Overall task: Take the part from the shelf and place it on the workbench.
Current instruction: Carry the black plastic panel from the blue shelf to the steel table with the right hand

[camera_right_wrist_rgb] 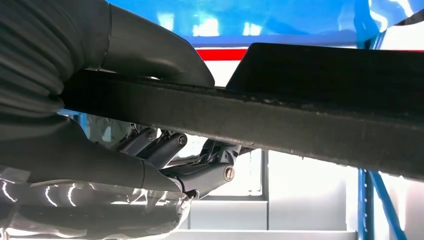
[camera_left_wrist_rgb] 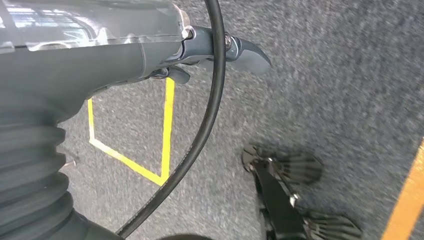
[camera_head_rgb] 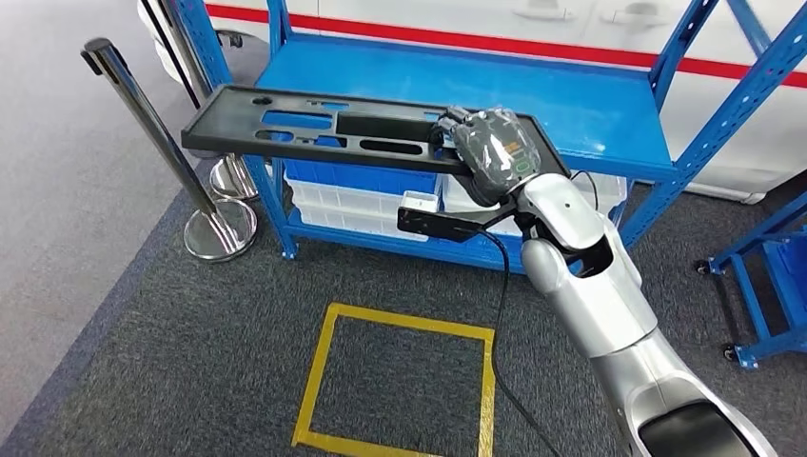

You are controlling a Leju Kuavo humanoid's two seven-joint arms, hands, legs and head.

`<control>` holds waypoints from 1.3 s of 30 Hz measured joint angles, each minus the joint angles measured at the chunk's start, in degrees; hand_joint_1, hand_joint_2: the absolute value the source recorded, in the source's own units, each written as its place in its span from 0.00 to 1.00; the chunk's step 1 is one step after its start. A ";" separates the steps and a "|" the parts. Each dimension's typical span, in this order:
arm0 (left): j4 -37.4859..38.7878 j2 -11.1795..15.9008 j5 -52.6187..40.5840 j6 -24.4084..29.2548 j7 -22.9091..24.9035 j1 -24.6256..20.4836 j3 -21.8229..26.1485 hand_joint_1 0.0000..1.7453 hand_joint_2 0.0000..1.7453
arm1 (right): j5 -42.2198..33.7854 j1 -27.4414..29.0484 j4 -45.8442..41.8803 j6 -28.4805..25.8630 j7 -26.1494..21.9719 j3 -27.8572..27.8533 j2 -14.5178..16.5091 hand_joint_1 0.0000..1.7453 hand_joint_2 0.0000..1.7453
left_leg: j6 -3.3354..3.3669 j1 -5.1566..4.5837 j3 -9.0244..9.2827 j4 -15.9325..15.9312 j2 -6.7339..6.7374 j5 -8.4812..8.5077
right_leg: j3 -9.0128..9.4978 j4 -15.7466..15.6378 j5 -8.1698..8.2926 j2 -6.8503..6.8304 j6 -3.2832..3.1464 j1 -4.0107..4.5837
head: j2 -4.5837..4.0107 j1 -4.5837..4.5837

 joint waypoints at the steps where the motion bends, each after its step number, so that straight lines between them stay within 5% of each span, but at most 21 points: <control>1: 0.00 -0.01 -0.39 0.09 -0.21 -0.02 -0.03 0.00 1.00 | 0.00 -0.06 0.11 0.10 0.17 -0.01 -0.02 1.00 1.00 | 0.53 0.11 -0.51 -0.15 0.15 0.75 | -0.47 1.00 -1.56 0.13 0.25 -0.05 | 0.00 0.01; 4: 0.00 -0.17 -2.62 0.77 -1.76 -0.01 -0.60 0.00 1.00 | 0.36 0.12 0.25 0.19 1.12 -0.16 -0.45 1.00 1.00 | 1.45 0.10 -2.97 -0.17 0.40 3.01 | -2.85 10.28 -10.29 0.37 0.80 -0.19 | 0.00 0.01; 5: 0.00 -0.32 -3.27 1.00 -2.23 0.02 -0.88 0.00 1.00 | 0.47 0.36 0.25 0.17 1.34 -0.31 -0.74 1.00 1.00 | 1.50 0.04 -3.93 -0.09 0.40 3.70 | -3.36 13.88 -11.90 0.37 0.92 -0.19 | 0.00 0.01; 7: 0.00 -0.69 -4.01 1.31 -2.74 0.11 -1.45 0.00 1.00 | 0.67 0.99 0.23 0.15 1.62 -0.65 -1.37 1.00 1.00 | 1.51 -0.07 -5.77 0.13 0.38 4.94 | -2.39 16.93 -11.02 0.38 0.88 -0.16 | 0.00 0.01; 9: 0.00 -1.25 -4.44 1.32 -2.98 0.26 -1.93 0.00 1.00 | 0.90 1.48 0.02 0.15 1.98 -0.97 -1.94 1.00 1.00 | 1.39 -0.23 -7.30 0.34 0.35 6.04 | 2.34 12.32 -8.22 0.41 0.25 0.02 | 0.00 0.00; 11: 0.00 -2.14 -4.85 1.20 -3.11 0.41 -2.31 0.00 1.00 | 1.02 1.78 -0.57 0.12 2.21 -1.44 -2.56 1.00 1.00 | 1.03 -0.45 -8.25 0.46 0.35 7.03 | 8.57 3.74 -8.60 0.37 -0.68 0.37 | 0.00 -0.01; 12: 0.00 -2.55 -5.00 1.16 -3.14 0.48 -2.51 0.00 1.00 | 1.04 1.99 -0.89 0.08 2.24 -1.82 -2.89 1.00 1.00 | 0.78 -0.43 -8.43 0.36 0.39 7.55 | 10.50 0.71 -9.25 0.36 -0.96 0.58 | 0.00 -0.01; 14: 0.01 -3.06 -5.15 1.17 -3.17 0.70 -3.03 0.00 1.00 | 1.05 2.51 -1.33 -0.01 2.23 -2.63 -3.45 1.00 1.00 | 0.13 -0.33 -8.62 -0.13 0.45 8.70 | 11.30 -1.60 -9.34 0.32 -1.15 0.73 | 0.00 0.00; 16: 0.02 -3.43 -5.19 1.16 -3.17 0.86 -3.35 0.00 1.00 | 1.09 3.03 -1.48 -0.04 2.23 -3.13 -3.85 1.00 1.00 | -0.49 -0.32 -9.36 0.26 0.24 8.03 | 10.56 -2.27 -7.89 0.07 -1.66 0.37 | 0.00 0.00; 19: 0.04 -3.72 -5.26 1.17 -3.13 0.96 -3.43 0.00 1.00 | 1.14 3.58 -1.56 -0.02 2.24 -3.49 -4.09 1.00 1.00 | -1.43 -0.08 -11.91 8.30 0.10 0.20 | 8.40 -2.64 -5.69 -0.10 -2.35 0.00 | 0.00 -0.02; 21: 0.04 -3.74 -5.43 1.18 -3.06 0.96 -3.50 0.00 1.00 | 1.14 3.86 -1.55 0.01 2.22 -3.71 -4.15 1.00 1.00 | -1.97 0.21 -12.81 14.93 0.12 -2.21 | 6.59 -2.11 -4.70 -0.09 -2.26 -0.02 | 0.00 -0.02; 23: 0.04 -3.78 -5.74 1.14 -3.06 0.90 -3.68 0.00 1.00 | 1.15 4.13 -1.52 0.04 2.21 -3.97 -4.18 1.00 1.00 | -2.31 0.44 -11.15 15.95 0.14 0.63 | 4.71 -1.40 -3.97 -0.09 -1.95 -0.10 | 0.00 -0.02; 25: 0.04 -3.89 -6.26 1.09 -3.22 0.86 -4.05 0.00 1.00 | 1.16 4.25 -1.52 0.06 2.17 -4.34 -4.20 1.00 1.00 | -2.37 0.59 -6.33 10.39 0.28 2.76 | 3.04 -0.52 -3.37 -0.14 -1.46 -0.12 | 0.00 -0.02; 28: 0.04 -4.18 -7.03 1.19 -3.44 0.85 -4.76 0.00 1.00 | 1.18 4.35 -1.51 0.07 2.08 -5.11 -4.39 1.00 1.00 | -1.45 0.20 -0.40 1.29 0.52 -0.33 | 1.99 0.36 -2.69 -0.49 -0.71 0.06 | 0.00 -0.01; 32: 0.04 -4.97 -8.03 1.56 -3.53 1.05 -5.56 0.00 1.00 | 1.28 4.74 -1.50 0.09 2.05 -6.12 -5.28 1.00 1.00 | 0.11 0.10 -0.40 0.05 -0.03 0.21 | 1.64 0.76 -2.57 -0.84 0.39 -0.18 | 0.00 -0.02; 34: 0.04 -5.58 -8.95 1.99 -3.56 1.25 -6.31 0.00 1.00 | 1.38 5.37 -1.54 0.07 2.01 -6.87 -6.16 1.00 1.00 | 1.01 0.21 -0.76 -0.25 -0.37 1.02 | 0.00 4.66 -5.63 -0.35 0.91 -0.42 | 0.00 -0.02; 37: 0.05 -6.31 -10.26 2.45 -3.71 1.87 -7.52 0.00 1.00 | 1.66 7.31 -1.90 -0.03 2.20 -8.40 -7.81 1.00 1.00 | 1.50 0.08 -1.74 -0.10 -1.47 1.72 | -3.97 15.17 -10.86 0.08 1.35 -0.56 | 0.00 -0.02; 39: 0.08 -6.73 -10.86 2.78 -3.84 2.41 -8.33 0.00 1.00 | 1.80 8.82 -2.38 -0.06 2.30 -9.42 -8.90 1.00 1.00 | 1.47 0.04 -2.12 0.12 -2.57 1.91 | -3.18 15.05 -9.81 0.32 1.24 -0.56 | 0.00 -0.02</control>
